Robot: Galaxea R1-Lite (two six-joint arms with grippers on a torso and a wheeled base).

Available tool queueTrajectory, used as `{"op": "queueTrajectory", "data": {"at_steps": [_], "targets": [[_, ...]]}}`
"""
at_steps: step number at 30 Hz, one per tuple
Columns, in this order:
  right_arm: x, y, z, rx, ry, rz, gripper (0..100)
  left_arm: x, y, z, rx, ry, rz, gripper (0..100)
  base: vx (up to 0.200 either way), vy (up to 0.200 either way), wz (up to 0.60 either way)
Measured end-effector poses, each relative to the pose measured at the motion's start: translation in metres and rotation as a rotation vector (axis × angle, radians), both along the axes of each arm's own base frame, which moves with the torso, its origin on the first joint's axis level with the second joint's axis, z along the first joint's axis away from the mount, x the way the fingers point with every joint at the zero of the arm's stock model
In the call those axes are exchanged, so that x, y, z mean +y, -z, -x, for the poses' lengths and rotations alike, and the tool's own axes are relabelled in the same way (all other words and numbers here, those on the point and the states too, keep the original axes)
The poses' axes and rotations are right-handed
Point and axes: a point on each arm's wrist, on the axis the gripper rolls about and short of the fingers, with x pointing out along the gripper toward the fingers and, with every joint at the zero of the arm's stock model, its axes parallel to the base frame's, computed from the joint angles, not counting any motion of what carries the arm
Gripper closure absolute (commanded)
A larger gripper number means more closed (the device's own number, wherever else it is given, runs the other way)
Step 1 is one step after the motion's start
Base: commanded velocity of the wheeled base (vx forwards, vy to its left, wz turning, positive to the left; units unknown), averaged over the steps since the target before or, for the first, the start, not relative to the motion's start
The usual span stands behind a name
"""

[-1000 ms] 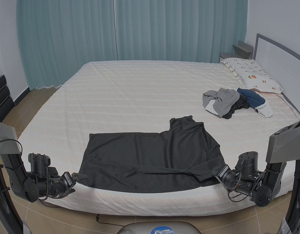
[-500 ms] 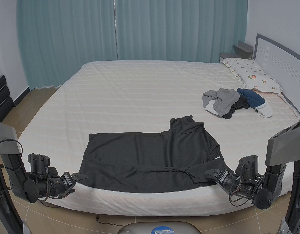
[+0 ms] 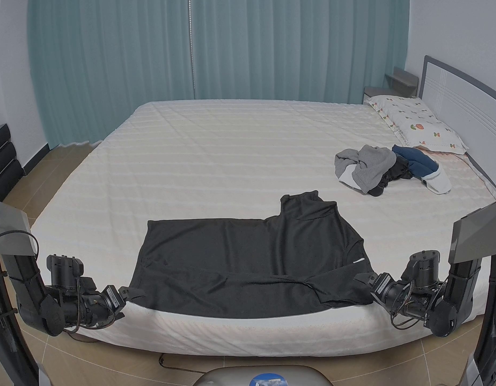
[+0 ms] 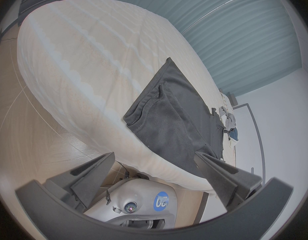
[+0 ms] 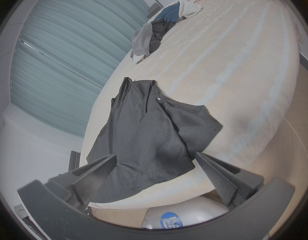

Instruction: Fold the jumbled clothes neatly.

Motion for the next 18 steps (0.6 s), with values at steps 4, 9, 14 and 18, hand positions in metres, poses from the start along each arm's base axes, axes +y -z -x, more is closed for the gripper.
{"op": "queueTrajectory", "data": {"at_steps": [4, 9, 14, 18], "targets": [[-0.002, 0.001, -0.003, -0.010, 0.005, -0.006, 0, 0.000, 0.000, 0.000, 0.000, 0.000, 0.000, 0, 0.000, 0.000, 0.00], [-0.002, -0.001, -0.003, -0.026, 0.006, -0.010, 0, 0.000, 0.000, 0.000, 0.001, 0.000, 0.000, 0, 0.000, 0.000, 0.00], [-0.005, -0.009, -0.005, -0.059, 0.019, -0.014, 0, 0.000, 0.000, -0.001, -0.002, -0.007, 0.005, 0, 0.000, 0.000, 0.00], [-0.008, -0.012, -0.010, -0.078, 0.028, -0.028, 0, 0.000, -0.001, -0.003, -0.013, -0.011, 0.008, 0, 0.000, 0.000, 0.00]]}}
